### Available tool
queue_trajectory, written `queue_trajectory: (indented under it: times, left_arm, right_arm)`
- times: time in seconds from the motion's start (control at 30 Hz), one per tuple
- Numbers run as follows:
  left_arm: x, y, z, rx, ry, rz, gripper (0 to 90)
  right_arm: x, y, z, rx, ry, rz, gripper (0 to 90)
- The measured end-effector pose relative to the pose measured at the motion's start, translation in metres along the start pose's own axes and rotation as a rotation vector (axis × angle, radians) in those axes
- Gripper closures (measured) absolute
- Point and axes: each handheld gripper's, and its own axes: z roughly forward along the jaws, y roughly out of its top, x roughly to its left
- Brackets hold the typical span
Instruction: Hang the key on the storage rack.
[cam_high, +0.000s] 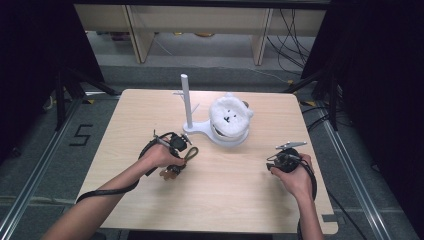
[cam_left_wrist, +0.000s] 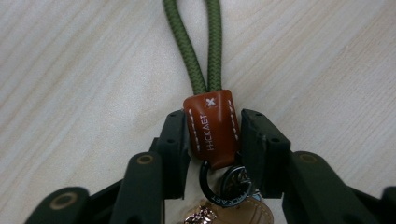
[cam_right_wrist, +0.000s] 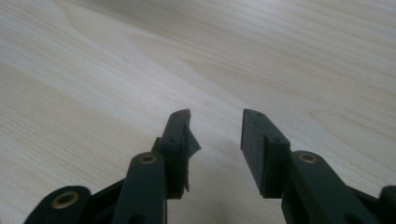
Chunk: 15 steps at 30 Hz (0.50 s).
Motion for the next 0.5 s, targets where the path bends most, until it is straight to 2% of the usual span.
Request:
queue_trajectory:
  times: [0.03, 0.13, 0.2, 0.23, 0.4, 0.47, 0.5]
  left_arm:
    - [-0.001, 0.0, -0.001, 0.012, -0.001, -0.003, 64.4]
    - [-0.003, -0.002, -0.002, 0.001, 0.003, -0.015, 66.4]
    - [-0.004, -0.003, -0.002, -0.004, 0.005, 0.008, 67.3]
    - [-0.005, -0.004, -0.002, -0.018, 0.008, 0.016, 67.6]
    - [-0.006, -0.01, -0.003, -0.044, -0.001, 0.024, 68.3]
    - [-0.007, -0.012, -0.003, -0.052, 0.002, 0.032, 68.5]
    - [-0.008, -0.013, -0.004, -0.055, -0.002, 0.032, 68.5]
  right_arm:
    - [0.0, 0.0, 0.0, 0.0, -0.001, 0.002, 63.3]
    - [0.0, 0.0, 0.0, -0.003, -0.002, 0.006, 63.2]
    - [-0.001, 0.0, 0.0, -0.001, -0.015, -0.006, 63.2]
    - [0.002, 0.0, -0.001, 0.008, 0.0, 0.018, 63.3]
    - [0.002, 0.0, -0.001, 0.007, 0.001, 0.029, 63.3]
    - [0.001, 0.0, -0.002, 0.007, -0.009, 0.018, 63.3]
    - [0.001, 0.0, -0.002, 0.008, 0.002, 0.021, 63.4]
